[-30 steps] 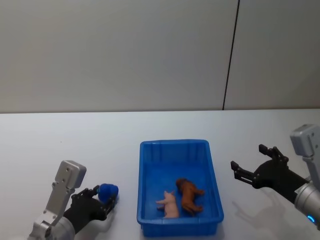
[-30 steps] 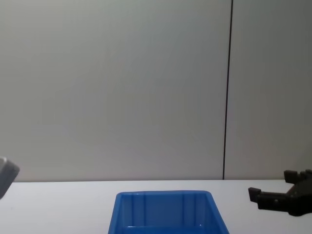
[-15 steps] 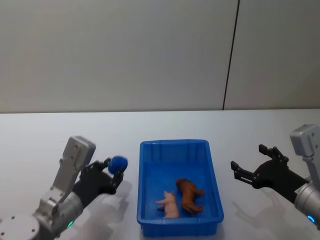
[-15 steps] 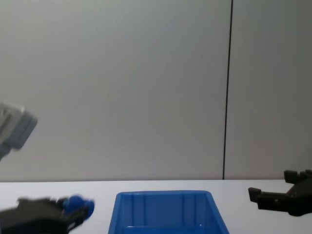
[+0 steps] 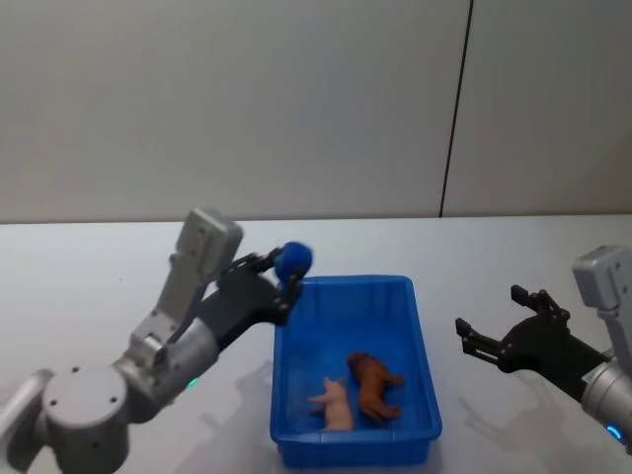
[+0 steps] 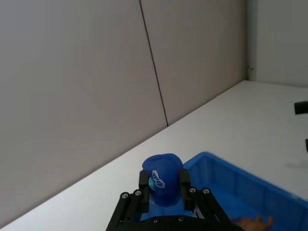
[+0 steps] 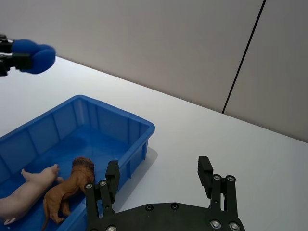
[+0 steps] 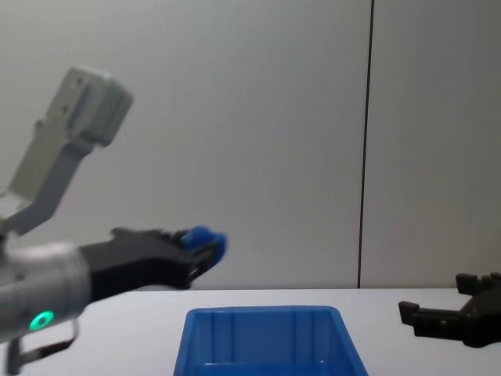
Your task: Pick up the two dolls from the table and place them into the box.
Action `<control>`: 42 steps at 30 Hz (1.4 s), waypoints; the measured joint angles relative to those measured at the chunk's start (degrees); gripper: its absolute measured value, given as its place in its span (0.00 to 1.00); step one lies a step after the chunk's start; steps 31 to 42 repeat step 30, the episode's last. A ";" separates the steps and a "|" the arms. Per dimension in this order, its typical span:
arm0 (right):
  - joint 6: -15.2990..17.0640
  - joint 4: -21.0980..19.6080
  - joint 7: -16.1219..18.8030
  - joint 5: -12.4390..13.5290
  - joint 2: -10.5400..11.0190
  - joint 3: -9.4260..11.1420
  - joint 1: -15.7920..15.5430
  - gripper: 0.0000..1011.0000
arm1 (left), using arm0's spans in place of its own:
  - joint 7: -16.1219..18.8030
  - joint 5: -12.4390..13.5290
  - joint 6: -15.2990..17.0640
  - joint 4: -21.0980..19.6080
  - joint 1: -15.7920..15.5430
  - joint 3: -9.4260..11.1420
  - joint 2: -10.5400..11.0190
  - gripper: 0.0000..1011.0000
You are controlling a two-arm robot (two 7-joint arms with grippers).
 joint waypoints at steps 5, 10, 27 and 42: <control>0.00 0.00 0.00 0.00 0.00 0.00 0.00 0.99 | -1.73 0.71 -1.14 1.27 -2.19 0.97 -2.36 0.47; 0.00 0.00 0.00 0.00 0.00 0.00 0.00 0.99 | -2.82 1.23 -1.97 2.20 -3.65 1.67 -3.95 0.66; 0.00 0.00 0.00 0.00 0.00 0.00 0.00 0.99 | -1.46 1.67 -3.04 -0.56 -2.53 1.79 -3.51 0.99; 0.00 0.00 0.00 0.00 0.00 0.00 0.00 0.99 | -0.94 1.66 -3.19 -1.36 -2.06 1.66 -3.09 0.99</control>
